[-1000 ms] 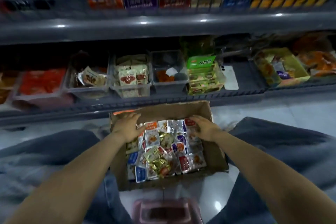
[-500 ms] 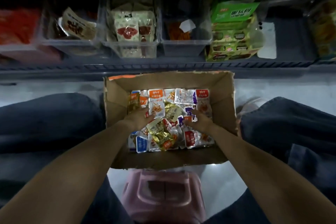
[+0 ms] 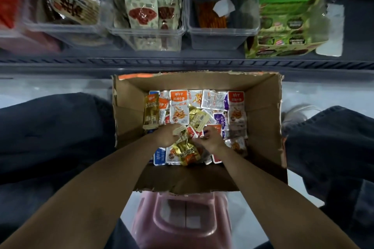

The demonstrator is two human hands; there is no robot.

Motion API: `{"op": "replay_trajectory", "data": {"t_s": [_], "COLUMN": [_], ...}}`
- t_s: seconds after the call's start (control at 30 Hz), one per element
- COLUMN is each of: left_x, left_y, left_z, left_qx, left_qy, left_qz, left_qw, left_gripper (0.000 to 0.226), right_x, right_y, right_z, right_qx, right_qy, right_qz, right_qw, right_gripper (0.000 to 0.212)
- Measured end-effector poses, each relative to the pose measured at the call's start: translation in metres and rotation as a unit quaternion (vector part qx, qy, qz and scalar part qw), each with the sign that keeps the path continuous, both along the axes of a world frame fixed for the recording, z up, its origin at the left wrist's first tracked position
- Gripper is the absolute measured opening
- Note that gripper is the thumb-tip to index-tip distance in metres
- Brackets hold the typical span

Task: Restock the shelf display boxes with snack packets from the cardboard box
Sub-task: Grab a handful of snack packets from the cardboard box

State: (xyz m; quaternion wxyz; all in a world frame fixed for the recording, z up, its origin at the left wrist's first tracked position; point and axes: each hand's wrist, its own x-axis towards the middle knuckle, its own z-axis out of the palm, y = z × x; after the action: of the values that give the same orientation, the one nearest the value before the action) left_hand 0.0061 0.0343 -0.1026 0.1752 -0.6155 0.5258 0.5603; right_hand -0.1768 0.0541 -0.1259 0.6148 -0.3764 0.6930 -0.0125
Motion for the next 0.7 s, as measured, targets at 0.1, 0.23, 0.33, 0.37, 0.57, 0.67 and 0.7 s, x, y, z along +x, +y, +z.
{"op": "replay_trajectory", "data": {"t_s": [0.1,0.23,0.33,0.37,0.57,0.67,0.7], "left_x": [0.000,0.005,0.010,0.011,-0.010,-0.024,-0.029], "left_y": [0.000,-0.003,-0.006,-0.008,-0.022,-0.025,-0.026], "left_z": [-0.001,0.004,0.012,0.017,0.064,0.090,0.101], "left_qx": [0.002,-0.014,-0.006,-0.005,-0.018,-0.012,-0.011], "left_qy": [0.014,0.000,0.000,0.006,0.087,0.123,0.154], "left_qz": [0.023,0.034,0.075,0.098,0.135,0.195,0.232], "left_qw": [1.000,0.999,0.997,0.995,0.987,0.973,0.960], "left_gripper": [0.054,0.048,0.050,0.053,0.064,0.059,0.051], "right_x": [0.005,0.006,-0.003,-0.009,-0.034,-0.031,-0.030], "right_y": [0.004,0.006,-0.004,-0.010,-0.045,-0.055,-0.058], "right_z": [-0.006,0.001,0.015,0.023,0.073,0.102,0.112], "right_qx": [0.000,-0.012,-0.009,-0.006,-0.020,-0.034,-0.043], "right_qy": [0.007,-0.020,-0.061,-0.086,-0.176,-0.206,-0.216], "right_qz": [0.001,-0.058,-0.117,-0.145,-0.152,-0.157,-0.165], "right_qw": [1.000,0.998,0.991,0.986,0.972,0.965,0.961], "right_gripper": [0.021,0.025,0.021,0.023,0.010,0.012,0.012]}}
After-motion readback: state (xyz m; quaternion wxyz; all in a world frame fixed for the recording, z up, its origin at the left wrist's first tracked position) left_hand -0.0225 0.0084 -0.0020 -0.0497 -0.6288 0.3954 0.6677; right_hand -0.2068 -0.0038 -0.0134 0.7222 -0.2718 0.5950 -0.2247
